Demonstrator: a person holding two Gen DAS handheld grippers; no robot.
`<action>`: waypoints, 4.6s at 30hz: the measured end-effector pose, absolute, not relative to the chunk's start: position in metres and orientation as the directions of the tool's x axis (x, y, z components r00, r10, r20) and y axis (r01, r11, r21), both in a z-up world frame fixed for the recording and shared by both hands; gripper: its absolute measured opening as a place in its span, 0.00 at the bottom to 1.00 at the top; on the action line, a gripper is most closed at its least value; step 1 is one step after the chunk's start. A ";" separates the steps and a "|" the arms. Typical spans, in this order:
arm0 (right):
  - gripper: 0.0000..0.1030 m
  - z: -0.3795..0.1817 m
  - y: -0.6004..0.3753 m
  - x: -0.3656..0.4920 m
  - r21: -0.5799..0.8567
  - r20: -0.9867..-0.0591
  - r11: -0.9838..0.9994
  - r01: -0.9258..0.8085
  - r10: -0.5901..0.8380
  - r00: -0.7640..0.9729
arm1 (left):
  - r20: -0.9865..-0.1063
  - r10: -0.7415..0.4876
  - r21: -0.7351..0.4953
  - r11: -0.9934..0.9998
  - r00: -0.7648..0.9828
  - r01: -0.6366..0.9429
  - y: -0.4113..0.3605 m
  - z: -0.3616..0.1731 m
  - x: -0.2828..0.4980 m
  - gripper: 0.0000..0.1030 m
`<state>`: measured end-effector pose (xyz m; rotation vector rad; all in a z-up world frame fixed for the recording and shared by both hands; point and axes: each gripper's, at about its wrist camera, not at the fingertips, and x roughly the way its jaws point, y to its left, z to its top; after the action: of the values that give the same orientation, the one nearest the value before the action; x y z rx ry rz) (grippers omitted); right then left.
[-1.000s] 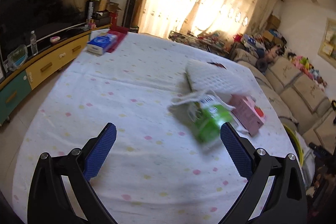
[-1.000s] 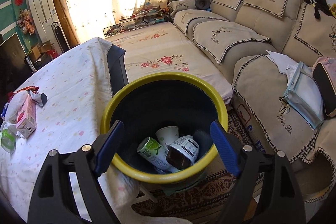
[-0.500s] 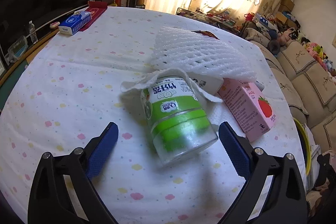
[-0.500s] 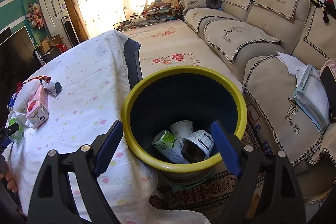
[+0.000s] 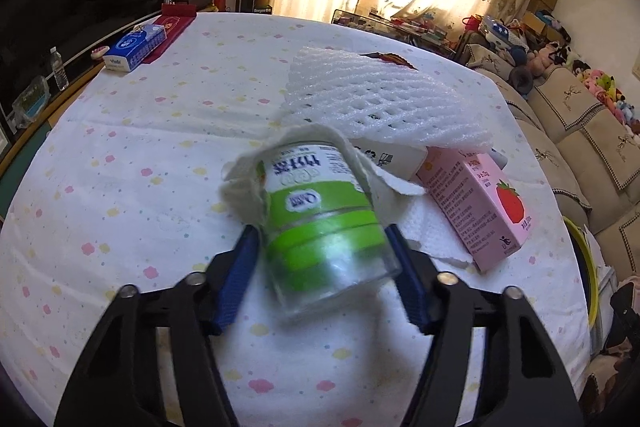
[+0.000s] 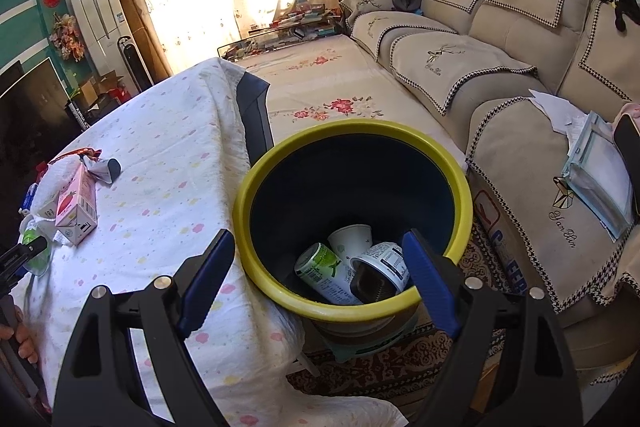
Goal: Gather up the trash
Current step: 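Grasp the green-lidded plastic jar with the left gripper, then carry the green jar over the yellow bin and open the left gripper, then grasp the pink strawberry milk carton with the right gripper, then carry the pink carton to the yellow bin and open the right gripper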
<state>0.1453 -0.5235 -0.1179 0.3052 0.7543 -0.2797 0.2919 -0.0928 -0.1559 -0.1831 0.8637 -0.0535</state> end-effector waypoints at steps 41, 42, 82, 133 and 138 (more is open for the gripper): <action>0.79 -0.114 -0.597 0.089 0.281 -0.644 0.840 0.464 -0.194 0.740 | -0.692 -0.523 -0.190 0.797 0.497 0.573 -0.309 -0.062 0.228 0.54; 0.79 -0.114 -0.603 0.085 0.283 -0.645 0.832 0.478 -0.204 0.737 | -0.697 -0.537 -0.195 0.780 0.475 0.595 -0.325 -0.064 0.231 0.54; 0.79 -0.119 -0.463 0.188 0.265 -0.692 0.961 0.074 0.136 0.709 | -0.509 -0.382 -0.168 0.923 0.771 0.347 -0.137 -0.062 0.269 0.93; 0.47 -0.057 -0.359 0.207 0.253 -0.596 0.951 -0.177 0.298 0.746 | -0.505 -0.148 -0.266 0.964 0.850 0.010 0.007 -0.116 0.319 0.95; 0.47 -0.054 -0.368 0.199 0.269 -0.587 0.949 -0.166 0.298 0.752 | -0.505 -0.150 -0.277 0.961 0.850 0.004 0.008 -0.115 0.317 0.95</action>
<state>0.1985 -0.3677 -0.0540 0.2055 0.6737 0.2552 0.3167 0.0077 -0.1155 -0.2722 0.5502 -0.0822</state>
